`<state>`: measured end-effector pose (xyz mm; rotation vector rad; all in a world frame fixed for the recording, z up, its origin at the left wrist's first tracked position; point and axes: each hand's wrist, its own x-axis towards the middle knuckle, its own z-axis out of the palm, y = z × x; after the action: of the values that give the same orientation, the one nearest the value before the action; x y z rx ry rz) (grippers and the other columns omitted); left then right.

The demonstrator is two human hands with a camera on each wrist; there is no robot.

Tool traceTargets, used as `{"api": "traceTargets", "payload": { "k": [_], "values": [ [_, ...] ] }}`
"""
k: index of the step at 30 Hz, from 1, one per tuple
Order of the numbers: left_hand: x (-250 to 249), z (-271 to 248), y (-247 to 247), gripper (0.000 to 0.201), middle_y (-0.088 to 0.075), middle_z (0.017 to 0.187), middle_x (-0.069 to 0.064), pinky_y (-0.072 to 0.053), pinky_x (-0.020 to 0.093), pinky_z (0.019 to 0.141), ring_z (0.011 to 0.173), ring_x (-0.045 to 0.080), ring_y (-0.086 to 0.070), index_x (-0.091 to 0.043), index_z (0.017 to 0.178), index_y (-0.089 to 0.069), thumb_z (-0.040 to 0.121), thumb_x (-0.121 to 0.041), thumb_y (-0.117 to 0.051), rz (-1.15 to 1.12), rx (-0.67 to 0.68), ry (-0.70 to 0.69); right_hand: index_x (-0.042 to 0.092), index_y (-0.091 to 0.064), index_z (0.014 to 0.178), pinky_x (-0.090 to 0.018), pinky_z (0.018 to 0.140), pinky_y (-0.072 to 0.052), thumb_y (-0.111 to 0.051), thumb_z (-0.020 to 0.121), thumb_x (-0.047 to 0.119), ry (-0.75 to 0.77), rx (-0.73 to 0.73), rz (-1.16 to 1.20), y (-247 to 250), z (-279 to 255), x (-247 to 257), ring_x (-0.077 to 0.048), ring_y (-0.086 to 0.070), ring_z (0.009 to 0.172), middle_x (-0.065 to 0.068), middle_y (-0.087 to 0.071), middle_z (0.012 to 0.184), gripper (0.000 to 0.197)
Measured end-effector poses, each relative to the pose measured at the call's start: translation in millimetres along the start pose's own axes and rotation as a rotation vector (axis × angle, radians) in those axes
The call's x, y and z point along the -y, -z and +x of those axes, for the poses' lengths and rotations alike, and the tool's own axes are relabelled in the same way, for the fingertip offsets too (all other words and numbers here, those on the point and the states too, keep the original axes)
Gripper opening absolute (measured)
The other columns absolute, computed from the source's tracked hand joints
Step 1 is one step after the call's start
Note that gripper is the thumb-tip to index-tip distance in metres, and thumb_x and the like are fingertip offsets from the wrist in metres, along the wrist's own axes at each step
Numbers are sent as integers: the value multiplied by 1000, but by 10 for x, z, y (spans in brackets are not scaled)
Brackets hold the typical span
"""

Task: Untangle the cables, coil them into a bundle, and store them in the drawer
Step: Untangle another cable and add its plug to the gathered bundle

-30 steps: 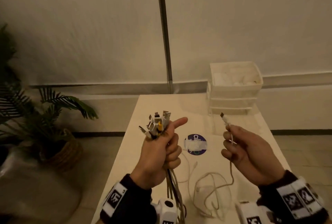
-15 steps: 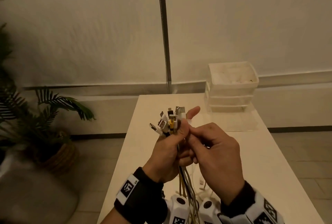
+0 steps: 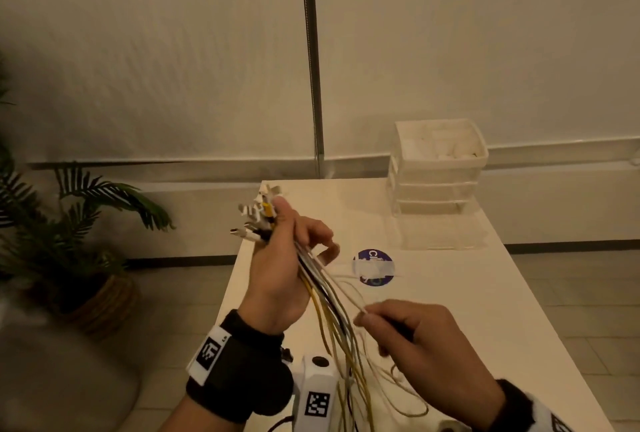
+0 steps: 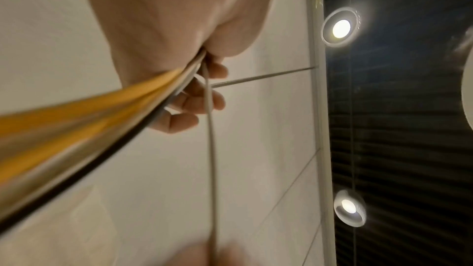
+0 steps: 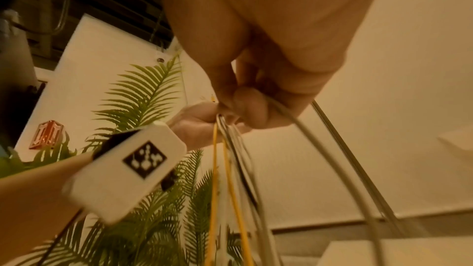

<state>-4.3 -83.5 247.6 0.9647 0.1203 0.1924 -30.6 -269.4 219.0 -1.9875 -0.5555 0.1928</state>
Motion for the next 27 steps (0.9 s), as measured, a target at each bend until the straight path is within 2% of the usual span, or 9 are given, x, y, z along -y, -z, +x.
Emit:
{"api": "traceTargets", "payload": {
  "k": [2, 3, 6, 10, 13, 16, 19, 23, 27],
  "values": [
    [-60, -8, 38, 54, -42, 57, 3, -52, 32, 55, 50, 14, -45, -15, 60, -36, 92, -57, -39, -108, 13, 30, 26, -70, 79, -16, 58, -43, -59, 92, 26, -57, 116, 23, 88, -74, -72, -4, -55, 54, 4, -62, 59, 17],
    [-66, -16, 53, 54, -33, 55, 0, -41, 24, 43, 44, 10, -35, -16, 58, -34, 92, -58, -41, -130, 28, 53, 25, -68, 76, -17, 57, -42, -59, 93, 24, -73, 141, 32, 125, -97, -95, -3, -51, 52, 1, -58, 56, 19],
    [20, -54, 82, 46, -21, 53, -6, -19, 18, 34, 39, 5, -18, -21, 58, -32, 91, -33, -63, -59, 77, 113, 19, -64, 70, -19, 53, -36, -56, 93, 22, -110, 121, 52, 175, -111, -138, -3, -42, 49, 3, -49, 51, 25],
    [124, -112, 74, 40, -20, 53, -4, -15, 16, 36, 40, 9, -13, -21, 58, -31, 76, -1, -61, 41, 194, 249, 16, -63, 67, -20, 52, -33, -55, 94, 22, -148, 75, 66, 192, -66, -140, -4, -38, 48, 6, -46, 49, 29],
    [173, -180, -24, 43, -23, 52, -1, -17, 15, 38, 37, 9, -18, -23, 54, -43, 81, -1, -69, 406, 247, 249, 16, -64, 67, -15, 53, -32, -55, 94, 24, -124, 81, -8, 241, -29, -116, -2, -46, 50, 14, -52, 50, 29],
    [252, -289, -157, 31, -35, 50, -4, -21, 19, 40, 39, 9, -27, -23, 63, -61, 91, -11, -68, 683, 347, 138, 19, -63, 66, -18, 53, -35, -54, 93, 21, -95, 63, -11, 269, 38, -79, -3, -46, 49, 8, -53, 50, 29],
    [303, -339, -201, 23, -45, 52, -7, -26, 20, 42, 42, 7, -32, -18, 69, -62, 90, -13, -69, 755, 372, 93, 13, -64, 70, -19, 51, -36, -51, 95, 18, -162, 57, 97, 300, 101, -104, -6, -44, 45, 3, -54, 49, 29],
    [287, -350, -211, 27, -47, 47, -15, -33, 10, 45, 41, 0, -39, -26, 72, -64, 87, -5, -71, 807, 398, 89, 0, -63, 77, -24, 51, -37, -49, 98, 20, -255, 132, 250, 347, 137, -134, -13, -43, 48, -1, -57, 53, 32],
    [266, -328, -220, 37, -42, 47, -14, -31, 13, 44, 41, 1, -35, -33, 72, -68, 84, 2, -70, 888, 410, 108, 0, -64, 79, -28, 54, -37, -50, 96, 31, -241, 218, 247, 398, 174, -125, -17, -43, 52, -4, -57, 56, 38]
  ]
}}
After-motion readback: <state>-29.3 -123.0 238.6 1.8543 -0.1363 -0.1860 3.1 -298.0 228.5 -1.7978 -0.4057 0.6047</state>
